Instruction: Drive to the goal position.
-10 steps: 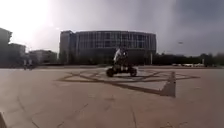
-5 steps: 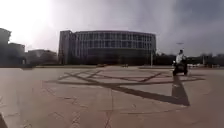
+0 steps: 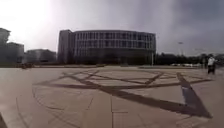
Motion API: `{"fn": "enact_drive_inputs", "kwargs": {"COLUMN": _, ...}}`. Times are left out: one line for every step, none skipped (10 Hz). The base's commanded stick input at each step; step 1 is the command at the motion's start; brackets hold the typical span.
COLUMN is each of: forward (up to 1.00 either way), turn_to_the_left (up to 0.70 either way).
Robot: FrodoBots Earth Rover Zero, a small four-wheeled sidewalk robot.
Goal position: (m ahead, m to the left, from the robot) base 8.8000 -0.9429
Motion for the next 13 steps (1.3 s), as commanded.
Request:
{"fn": "enact_drive_inputs", "kwargs": {"forward": 1.0, "turn_to_the_left": 0.0}}
{"fn": "enact_drive_inputs", "kwargs": {"forward": 1.0, "turn_to_the_left": 0.0}}
{"fn": "enact_drive_inputs", "kwargs": {"forward": 1.0, "turn_to_the_left": 0.0}}
{"fn": "enact_drive_inputs", "kwargs": {"forward": 1.0, "turn_to_the_left": 0.0}}
{"fn": "enact_drive_inputs", "kwargs": {"forward": 1.0, "turn_to_the_left": 0.0}}
{"fn": "enact_drive_inputs", "kwargs": {"forward": 1.0, "turn_to_the_left": 0.0}}
{"fn": "enact_drive_inputs", "kwargs": {"forward": 1.0, "turn_to_the_left": 0.0}}
{"fn": "enact_drive_inputs", "kwargs": {"forward": 1.0, "turn_to_the_left": 0.0}}
{"fn": "enact_drive_inputs", "kwargs": {"forward": 1.0, "turn_to_the_left": 0.0}}
{"fn": "enact_drive_inputs", "kwargs": {"forward": 1.0, "turn_to_the_left": 0.0}}
{"fn": "enact_drive_inputs", "kwargs": {"forward": 1.0, "turn_to_the_left": 0.0}}
{"fn": "enact_drive_inputs", "kwargs": {"forward": 1.0, "turn_to_the_left": 0.0}}
{"fn": "enact_drive_inputs", "kwargs": {"forward": 1.0, "turn_to_the_left": 0.0}}
